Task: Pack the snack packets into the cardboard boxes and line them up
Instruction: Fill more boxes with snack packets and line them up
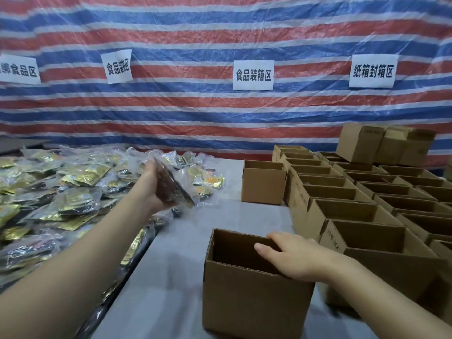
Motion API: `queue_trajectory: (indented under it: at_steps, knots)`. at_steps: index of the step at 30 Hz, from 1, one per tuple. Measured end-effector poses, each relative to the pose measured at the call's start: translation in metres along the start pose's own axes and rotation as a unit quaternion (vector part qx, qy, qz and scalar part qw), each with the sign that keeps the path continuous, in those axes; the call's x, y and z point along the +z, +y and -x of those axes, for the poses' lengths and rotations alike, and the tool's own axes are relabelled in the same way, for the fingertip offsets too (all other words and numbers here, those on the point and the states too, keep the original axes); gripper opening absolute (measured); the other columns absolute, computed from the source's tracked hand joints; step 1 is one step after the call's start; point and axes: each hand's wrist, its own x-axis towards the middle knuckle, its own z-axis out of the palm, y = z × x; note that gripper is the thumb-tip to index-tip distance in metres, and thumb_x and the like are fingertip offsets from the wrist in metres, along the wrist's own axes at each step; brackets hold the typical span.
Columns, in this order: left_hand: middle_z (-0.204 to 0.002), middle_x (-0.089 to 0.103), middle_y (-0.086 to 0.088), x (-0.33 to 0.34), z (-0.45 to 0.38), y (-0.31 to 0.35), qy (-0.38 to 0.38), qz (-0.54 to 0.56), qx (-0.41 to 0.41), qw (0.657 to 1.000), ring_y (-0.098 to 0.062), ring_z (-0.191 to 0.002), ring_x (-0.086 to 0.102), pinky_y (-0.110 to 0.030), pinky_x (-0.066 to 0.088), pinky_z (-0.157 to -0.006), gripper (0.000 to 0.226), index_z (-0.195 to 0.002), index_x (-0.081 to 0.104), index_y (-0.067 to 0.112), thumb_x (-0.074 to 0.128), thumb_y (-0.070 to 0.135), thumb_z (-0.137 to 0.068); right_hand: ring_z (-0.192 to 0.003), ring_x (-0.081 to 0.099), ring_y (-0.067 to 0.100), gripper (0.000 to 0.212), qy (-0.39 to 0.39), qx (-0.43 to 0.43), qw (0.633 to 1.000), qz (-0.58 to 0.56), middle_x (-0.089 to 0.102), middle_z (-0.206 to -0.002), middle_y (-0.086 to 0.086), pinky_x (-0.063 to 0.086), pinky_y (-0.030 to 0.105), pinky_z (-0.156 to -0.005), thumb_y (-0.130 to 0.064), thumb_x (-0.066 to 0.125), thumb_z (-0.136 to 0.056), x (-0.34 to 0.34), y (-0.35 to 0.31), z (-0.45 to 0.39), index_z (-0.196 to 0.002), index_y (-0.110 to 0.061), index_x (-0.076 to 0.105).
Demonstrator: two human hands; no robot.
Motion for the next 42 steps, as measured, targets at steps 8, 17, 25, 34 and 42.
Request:
queue_trajectory:
  at_steps: [8,17,25,34,42]
  knots:
    - [-0.105,0.062,-0.022,0.088,0.051,-0.033,-0.175,-0.051,-0.061,0.981,-0.043,-0.092,0.063,-0.054,0.057,-0.054,0.081,-0.126,0.050,0.012,0.053,0.078,-0.079,-0.149,0.027,0.017,0.119,0.119,-0.143,0.917,-0.352,0.016,-0.167,-0.011,0.030,0.034,-0.107,-0.096,0.057,-0.060,-0.072,-0.048,-0.027,-0.156,-0.047,0.007]
    - [-0.132,0.057,-0.018,0.144,0.074,-0.054,-0.132,-0.199,0.091,0.967,-0.028,-0.112,0.059,-0.040,0.051,-0.089,0.097,-0.133,0.052,0.007,0.041,0.086,-0.077,-0.118,0.062,0.020,0.094,0.097,-0.150,0.810,-0.558,0.060,-0.134,-0.002,0.056,0.049,-0.095,-0.086,0.059,-0.063,-0.059,-0.050,-0.033,-0.142,-0.037,0.042]
    - [-0.125,0.064,-0.017,0.149,0.095,-0.068,-0.124,-0.387,0.292,0.866,-0.033,-0.119,0.057,-0.052,0.043,-0.105,0.107,-0.126,0.062,0.018,0.008,0.093,-0.070,-0.120,0.063,0.011,0.078,0.096,-0.147,0.731,-0.659,0.063,-0.137,0.003,0.057,0.025,-0.086,-0.078,0.044,-0.085,-0.057,-0.050,-0.038,-0.148,-0.032,0.047]
    - [-0.146,0.050,0.010,0.106,0.090,-0.053,-0.295,-0.440,0.235,0.815,-0.005,-0.127,0.048,-0.036,0.028,-0.114,0.073,-0.142,0.045,0.044,0.003,0.074,-0.089,-0.086,0.066,0.021,0.045,0.038,-0.237,0.702,-0.671,0.064,-0.105,0.011,0.058,0.032,-0.075,-0.030,0.066,-0.084,-0.062,-0.002,-0.011,-0.127,-0.017,0.063]
    - [-0.134,0.060,0.000,0.013,0.052,-0.106,-0.245,-0.494,0.068,0.832,-0.017,-0.125,0.054,-0.036,0.038,-0.113,0.032,-0.126,0.062,0.022,0.041,0.035,-0.105,-0.105,0.068,0.025,0.056,0.034,-0.203,0.813,-0.544,0.069,-0.112,0.011,0.055,0.033,-0.087,-0.028,0.068,-0.077,-0.041,0.016,-0.006,-0.129,-0.011,0.057]
